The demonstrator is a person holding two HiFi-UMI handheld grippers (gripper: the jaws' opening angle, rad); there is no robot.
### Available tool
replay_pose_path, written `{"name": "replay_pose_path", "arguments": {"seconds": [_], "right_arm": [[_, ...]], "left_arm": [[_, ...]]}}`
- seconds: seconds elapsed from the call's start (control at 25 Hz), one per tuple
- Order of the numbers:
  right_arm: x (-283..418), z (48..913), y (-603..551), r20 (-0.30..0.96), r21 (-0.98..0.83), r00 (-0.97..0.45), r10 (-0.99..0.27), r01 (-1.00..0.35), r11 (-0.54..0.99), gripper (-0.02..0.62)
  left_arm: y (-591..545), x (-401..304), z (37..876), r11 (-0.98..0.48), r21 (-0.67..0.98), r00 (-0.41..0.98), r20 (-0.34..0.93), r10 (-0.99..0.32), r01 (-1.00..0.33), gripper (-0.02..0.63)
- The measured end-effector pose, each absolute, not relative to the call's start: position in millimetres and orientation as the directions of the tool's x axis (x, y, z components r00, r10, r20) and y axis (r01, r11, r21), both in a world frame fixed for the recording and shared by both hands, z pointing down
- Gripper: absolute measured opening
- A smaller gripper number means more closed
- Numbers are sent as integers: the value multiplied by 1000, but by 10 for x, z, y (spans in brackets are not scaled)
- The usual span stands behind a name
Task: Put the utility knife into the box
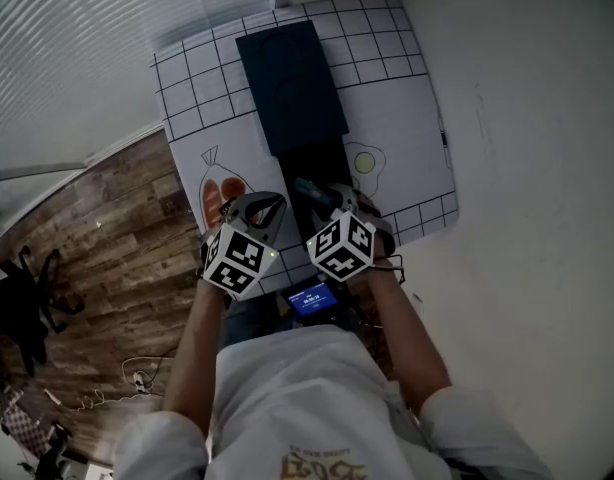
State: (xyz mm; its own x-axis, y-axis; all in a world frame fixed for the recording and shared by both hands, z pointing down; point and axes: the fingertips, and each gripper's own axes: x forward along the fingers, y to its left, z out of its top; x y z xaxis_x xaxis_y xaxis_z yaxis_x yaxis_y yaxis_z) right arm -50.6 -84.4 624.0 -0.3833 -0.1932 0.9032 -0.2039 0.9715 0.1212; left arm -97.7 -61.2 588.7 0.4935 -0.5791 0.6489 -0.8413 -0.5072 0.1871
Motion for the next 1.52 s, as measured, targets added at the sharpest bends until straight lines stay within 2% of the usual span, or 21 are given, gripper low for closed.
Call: {"name": "replay_pose_path", "arguments": {"seconds": [0.2, 0.6, 0.68, 0.76, 0.84, 1.16, 1.52], "right_arm": [[-511, 6257, -845, 913, 102, -369, -175, -209, 973, 137], [-502, 6167, -912, 889, 116, -403, -217, -259, 959, 112], [-492, 6133, -945, 877, 133, -415, -242, -273, 953, 86], [-468, 6092, -990, 862, 156, -426, -275, -294, 943, 23], [-427, 6083, -1009, 858, 164, -425, -289, -306, 938, 8], [-240, 6040, -1011, 854, 157, -421, -307, -353, 922, 6], [89, 5970, -1036, 827, 124, -433, -359, -483, 867, 6]], "left_arm": [[-606, -980, 5906, -506, 193, 496, 649, -577, -841, 12], [-600, -967, 5883, -495, 198, 494, 640, -589, -846, 12], [-599, -962, 5884, -489, 200, 492, 636, -594, -849, 12], [-601, -964, 5895, -478, 203, 485, 639, -596, -855, 12], [-607, -970, 5910, -469, 199, 475, 645, -598, -861, 12], [-622, -873, 5931, -475, 196, 474, 660, -583, -858, 12], [-706, -808, 5859, -430, 209, 451, 660, -601, -878, 12]]}}
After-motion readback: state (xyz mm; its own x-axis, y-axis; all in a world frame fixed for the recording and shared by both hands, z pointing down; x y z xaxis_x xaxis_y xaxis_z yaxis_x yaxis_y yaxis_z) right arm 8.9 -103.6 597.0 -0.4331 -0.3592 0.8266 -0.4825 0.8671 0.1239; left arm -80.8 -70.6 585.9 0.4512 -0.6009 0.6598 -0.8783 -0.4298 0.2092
